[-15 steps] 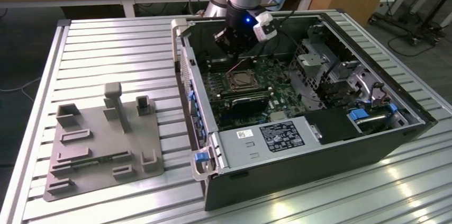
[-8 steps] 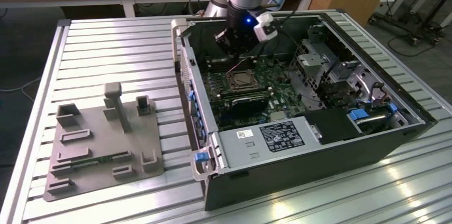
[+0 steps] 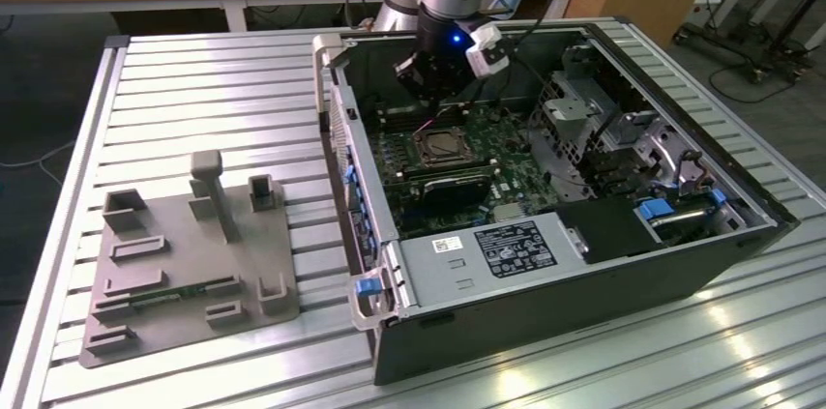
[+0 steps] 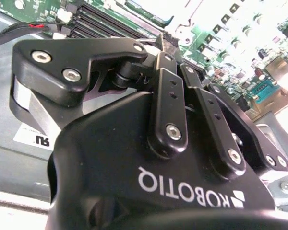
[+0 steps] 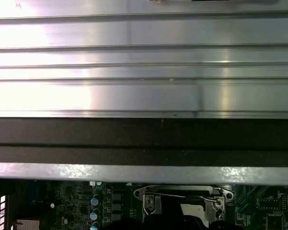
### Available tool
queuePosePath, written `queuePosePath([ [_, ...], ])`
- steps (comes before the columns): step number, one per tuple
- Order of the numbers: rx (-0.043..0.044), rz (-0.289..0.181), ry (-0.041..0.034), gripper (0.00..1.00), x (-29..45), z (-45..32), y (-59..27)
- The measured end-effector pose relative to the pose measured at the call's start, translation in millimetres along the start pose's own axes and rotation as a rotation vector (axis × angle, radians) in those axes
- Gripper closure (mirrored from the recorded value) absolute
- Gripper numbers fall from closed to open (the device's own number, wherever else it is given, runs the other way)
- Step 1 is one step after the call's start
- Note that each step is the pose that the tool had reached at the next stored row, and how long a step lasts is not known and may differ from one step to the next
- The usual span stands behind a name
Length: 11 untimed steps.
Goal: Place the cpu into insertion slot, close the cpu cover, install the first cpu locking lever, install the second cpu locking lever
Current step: 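Install the first cpu locking lever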
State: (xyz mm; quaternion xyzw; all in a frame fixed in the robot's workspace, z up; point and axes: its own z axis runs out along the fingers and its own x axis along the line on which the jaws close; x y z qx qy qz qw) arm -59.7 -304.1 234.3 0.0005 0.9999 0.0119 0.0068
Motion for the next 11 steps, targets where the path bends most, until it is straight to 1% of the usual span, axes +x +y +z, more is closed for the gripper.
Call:
queuePosePath([
  [6, -0.0001, 0.000, -0.0001, 0.90, -3.1, 3.0, 2.9],
  [11, -0.0001, 0.000, 0.0000, 0.90, -5.2, 7.5, 5.6],
])
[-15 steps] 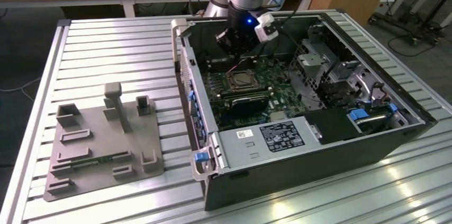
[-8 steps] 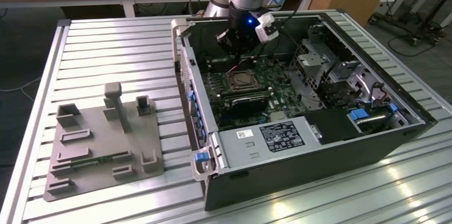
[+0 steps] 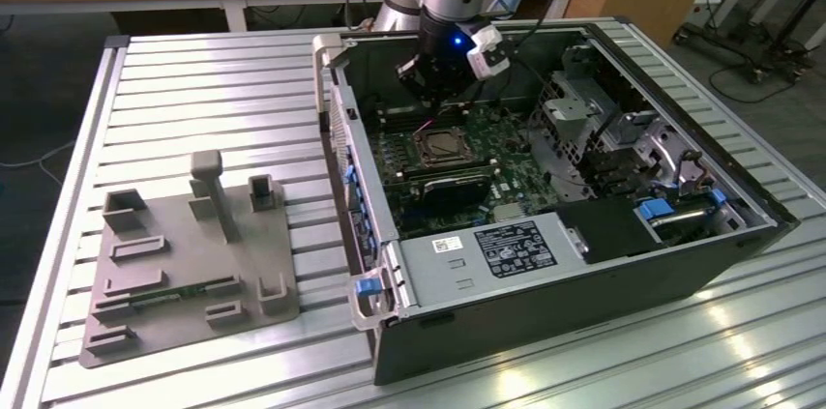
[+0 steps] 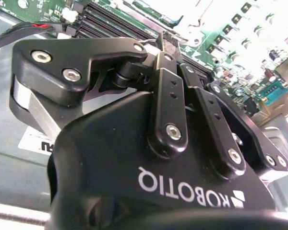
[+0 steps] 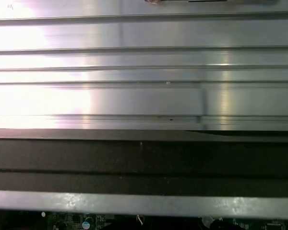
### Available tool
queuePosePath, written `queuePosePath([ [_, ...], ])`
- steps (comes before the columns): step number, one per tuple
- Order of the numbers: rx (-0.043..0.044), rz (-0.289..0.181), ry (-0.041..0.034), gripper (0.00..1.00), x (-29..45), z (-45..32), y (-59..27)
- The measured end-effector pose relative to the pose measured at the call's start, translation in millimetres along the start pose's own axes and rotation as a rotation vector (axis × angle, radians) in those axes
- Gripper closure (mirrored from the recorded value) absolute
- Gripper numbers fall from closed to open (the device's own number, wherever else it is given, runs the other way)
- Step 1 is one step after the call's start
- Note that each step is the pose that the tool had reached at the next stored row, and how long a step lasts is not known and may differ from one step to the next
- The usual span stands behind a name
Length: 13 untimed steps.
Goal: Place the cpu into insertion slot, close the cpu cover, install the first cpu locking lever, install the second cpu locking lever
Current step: 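Install the first cpu locking lever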
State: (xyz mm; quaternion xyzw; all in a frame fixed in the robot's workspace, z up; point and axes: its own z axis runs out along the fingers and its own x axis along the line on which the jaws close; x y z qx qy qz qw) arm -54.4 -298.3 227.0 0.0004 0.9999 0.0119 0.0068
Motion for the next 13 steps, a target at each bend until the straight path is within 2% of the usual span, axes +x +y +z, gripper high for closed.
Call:
queuePosePath([
  [13, 0.0000, 0.000, 0.0000, 0.90, -8.5, 11.3, 4.6],
])
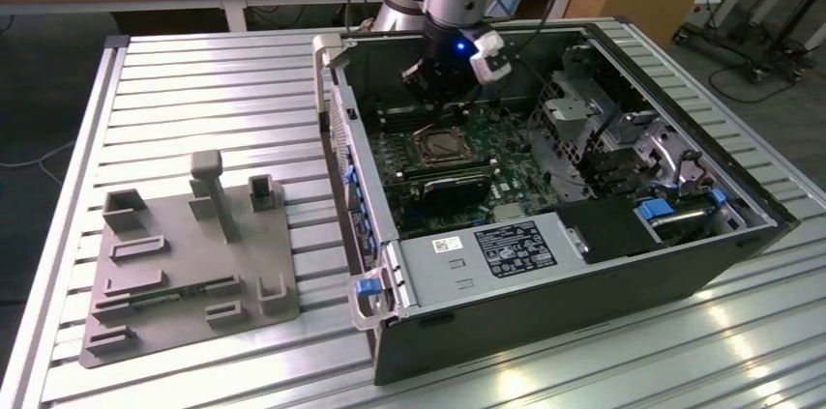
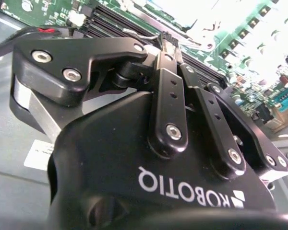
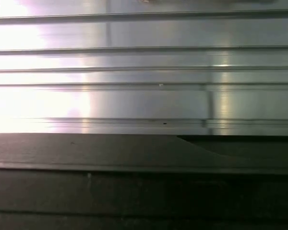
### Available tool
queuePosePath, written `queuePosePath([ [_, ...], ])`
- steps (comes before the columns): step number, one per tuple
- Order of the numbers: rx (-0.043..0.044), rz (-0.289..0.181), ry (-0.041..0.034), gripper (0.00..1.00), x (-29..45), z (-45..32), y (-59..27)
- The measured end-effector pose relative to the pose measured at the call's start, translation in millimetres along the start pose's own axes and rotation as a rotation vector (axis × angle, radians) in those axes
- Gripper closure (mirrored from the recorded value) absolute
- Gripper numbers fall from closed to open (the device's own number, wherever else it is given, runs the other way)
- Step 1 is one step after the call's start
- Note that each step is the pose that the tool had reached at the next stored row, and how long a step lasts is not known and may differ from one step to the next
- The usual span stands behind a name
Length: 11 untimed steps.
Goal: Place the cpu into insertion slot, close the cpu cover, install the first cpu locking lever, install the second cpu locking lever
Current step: 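Install the first cpu locking lever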
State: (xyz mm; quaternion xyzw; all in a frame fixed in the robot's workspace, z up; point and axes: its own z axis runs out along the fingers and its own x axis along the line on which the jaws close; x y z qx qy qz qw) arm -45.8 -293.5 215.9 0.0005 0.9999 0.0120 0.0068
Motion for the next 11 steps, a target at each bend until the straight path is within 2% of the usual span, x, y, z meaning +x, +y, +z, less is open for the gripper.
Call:
queuePosePath([
  [11, 0.0001, 0.000, 0.0001, 0.90, -11.6, 6.2, 1.9],
])
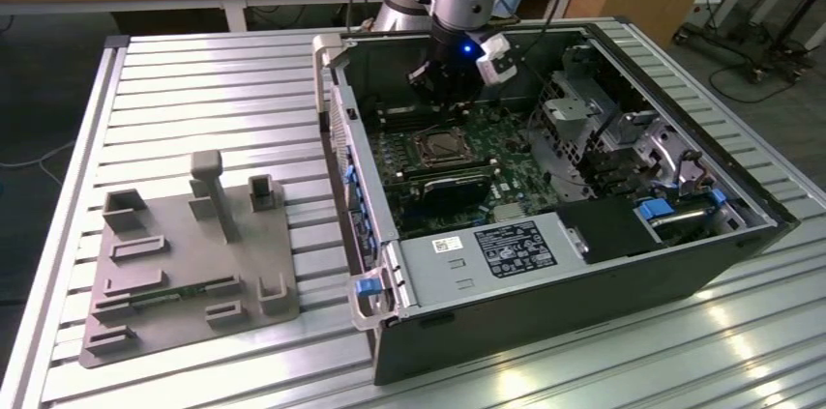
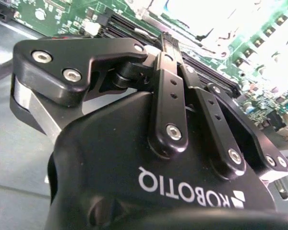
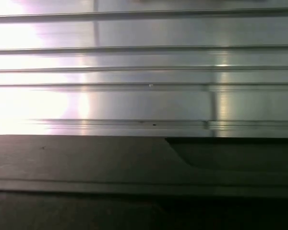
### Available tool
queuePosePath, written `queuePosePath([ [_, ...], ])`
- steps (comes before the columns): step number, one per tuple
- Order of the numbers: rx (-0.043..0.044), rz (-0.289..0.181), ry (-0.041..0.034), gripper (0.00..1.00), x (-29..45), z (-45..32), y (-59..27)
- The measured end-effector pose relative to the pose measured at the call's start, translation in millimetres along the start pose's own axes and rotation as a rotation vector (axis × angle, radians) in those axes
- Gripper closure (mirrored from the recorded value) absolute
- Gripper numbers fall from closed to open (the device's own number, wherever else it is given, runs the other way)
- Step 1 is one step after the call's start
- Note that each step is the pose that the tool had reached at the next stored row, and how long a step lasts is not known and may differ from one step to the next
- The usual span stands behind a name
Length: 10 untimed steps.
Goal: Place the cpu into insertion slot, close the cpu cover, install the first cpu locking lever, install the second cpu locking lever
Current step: 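Install the first cpu locking lever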
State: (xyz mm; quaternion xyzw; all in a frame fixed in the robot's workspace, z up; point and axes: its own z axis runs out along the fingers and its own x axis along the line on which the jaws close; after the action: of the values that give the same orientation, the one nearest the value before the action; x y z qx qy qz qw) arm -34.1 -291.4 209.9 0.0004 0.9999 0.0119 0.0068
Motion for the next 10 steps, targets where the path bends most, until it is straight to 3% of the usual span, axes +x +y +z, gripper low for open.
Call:
queuePosePath([
  [5, -0.0002, 0.000, -0.0001, 0.90, -5.8, 2.7, 0.7],
  [10, -0.0001, 0.000, -0.0001, 0.90, -6.5, 6.1, 0.7],
])
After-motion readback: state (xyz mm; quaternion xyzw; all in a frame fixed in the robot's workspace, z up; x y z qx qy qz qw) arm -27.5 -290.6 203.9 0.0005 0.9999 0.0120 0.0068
